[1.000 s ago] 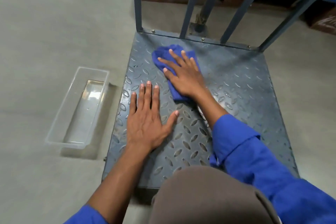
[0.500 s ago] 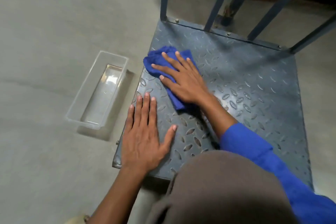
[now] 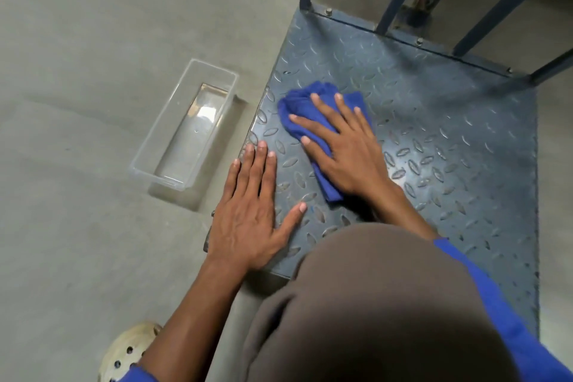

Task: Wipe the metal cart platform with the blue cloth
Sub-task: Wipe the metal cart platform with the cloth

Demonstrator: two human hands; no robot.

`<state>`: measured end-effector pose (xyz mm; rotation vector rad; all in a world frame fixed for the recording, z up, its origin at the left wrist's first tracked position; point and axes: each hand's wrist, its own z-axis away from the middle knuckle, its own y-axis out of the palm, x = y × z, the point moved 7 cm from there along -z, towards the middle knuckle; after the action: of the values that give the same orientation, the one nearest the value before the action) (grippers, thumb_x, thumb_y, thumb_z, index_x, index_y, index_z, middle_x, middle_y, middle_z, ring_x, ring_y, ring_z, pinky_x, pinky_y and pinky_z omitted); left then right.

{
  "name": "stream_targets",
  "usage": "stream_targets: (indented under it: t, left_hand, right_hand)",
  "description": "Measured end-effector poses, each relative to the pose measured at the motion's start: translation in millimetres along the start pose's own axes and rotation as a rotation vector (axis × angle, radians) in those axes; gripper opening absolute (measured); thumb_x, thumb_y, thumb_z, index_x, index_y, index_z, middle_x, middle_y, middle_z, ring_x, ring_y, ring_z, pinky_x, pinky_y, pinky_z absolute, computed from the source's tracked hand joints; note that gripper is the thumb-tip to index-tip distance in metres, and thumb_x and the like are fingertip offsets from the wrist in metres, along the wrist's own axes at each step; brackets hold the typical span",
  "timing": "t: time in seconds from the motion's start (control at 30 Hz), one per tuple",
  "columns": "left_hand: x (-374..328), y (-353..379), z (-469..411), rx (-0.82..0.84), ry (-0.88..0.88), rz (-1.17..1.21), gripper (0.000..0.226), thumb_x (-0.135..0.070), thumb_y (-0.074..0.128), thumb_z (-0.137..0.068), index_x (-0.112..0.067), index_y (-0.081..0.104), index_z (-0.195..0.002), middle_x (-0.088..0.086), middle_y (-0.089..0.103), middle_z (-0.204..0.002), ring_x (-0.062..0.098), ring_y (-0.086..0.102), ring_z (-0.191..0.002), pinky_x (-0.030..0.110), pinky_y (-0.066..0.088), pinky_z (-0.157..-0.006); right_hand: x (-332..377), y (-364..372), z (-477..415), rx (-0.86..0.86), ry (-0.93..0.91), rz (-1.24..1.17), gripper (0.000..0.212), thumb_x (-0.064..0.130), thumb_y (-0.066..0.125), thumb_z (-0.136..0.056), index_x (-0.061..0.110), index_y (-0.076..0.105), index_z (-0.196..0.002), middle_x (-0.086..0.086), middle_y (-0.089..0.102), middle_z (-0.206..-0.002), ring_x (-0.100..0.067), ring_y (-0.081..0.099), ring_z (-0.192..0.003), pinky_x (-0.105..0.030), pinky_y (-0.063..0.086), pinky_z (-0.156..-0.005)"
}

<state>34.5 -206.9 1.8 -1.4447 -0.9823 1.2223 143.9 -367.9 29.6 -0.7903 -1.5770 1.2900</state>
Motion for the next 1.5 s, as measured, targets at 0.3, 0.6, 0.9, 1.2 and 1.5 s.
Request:
stream_targets:
  t: [0.3,0.6,0.9,1.2,1.5]
  left_hand:
    - [-6.0,-0.7,-9.2,-0.001,-0.022,-0.017,0.096,-0.074,0.018,-0.107,-0.006,0.001,-0.172,0.014,-0.006,-0.181,0.026,-0.01,-0.168,0.05,0.005,-0.137]
    - [-12.8,-2.1,-10.1,-0.009,-0.038,-0.052,0.096,-0.073,0.016,-0.107,-0.004,0.001,-0.172,0.017,-0.007,-0.181,0.029,-0.011,-0.168,0.051,0.005,-0.136]
    - [-12.7,1.6,-12.3,-0.058,-0.033,0.023,0.097,-0.07,0.026,-0.106,0.001,0.011,-0.171,0.02,0.005,-0.18,0.033,0.001,-0.169,0.055,0.012,-0.135]
    - [-47.4,6.7,-19.9,-0.027,0.021,0.045,0.094,-0.066,0.019,-0.106,0.002,0.008,-0.17,0.022,-0.002,-0.18,0.033,-0.007,-0.168,0.054,0.006,-0.136]
    - [-82.2,22.5,-20.5,0.044,0.112,-0.035,0.092,-0.067,0.005,-0.105,-0.004,-0.008,-0.17,0.016,-0.017,-0.179,0.029,-0.02,-0.166,0.053,-0.008,-0.135]
  right_hand:
    - [9.1,0.3,-70.3,0.021,0.088,0.002,0.052,0.061,0.034,-0.109,0.056,0.036,-0.16,0.01,0.016,-0.18,-0.03,0.005,-0.168,-0.056,0.005,-0.135]
    - [-55.7,-23.0,-22.0,-0.051,0.264,-0.029,0.05,0.065,0.04,-0.106,0.059,0.042,-0.156,0.014,0.02,-0.178,-0.025,0.009,-0.168,-0.056,0.009,-0.135]
    - [8.9,0.7,18.6,0.023,-0.005,-0.027,0.046,0.063,0.04,-0.107,0.062,0.046,-0.152,0.018,0.021,-0.178,-0.02,0.008,-0.168,-0.05,0.005,-0.136]
    - [-20.0,-10.8,-17.6,0.008,0.135,-0.019,0.051,0.064,0.034,-0.107,0.059,0.039,-0.158,0.012,0.016,-0.18,-0.026,0.005,-0.168,-0.055,0.005,-0.135]
    - [-137.9,-46.5,63.8,-0.109,0.6,-0.027,0.048,0.063,0.035,-0.11,0.061,0.035,-0.158,0.011,0.015,-0.18,-0.027,0.005,-0.168,-0.059,0.008,-0.134]
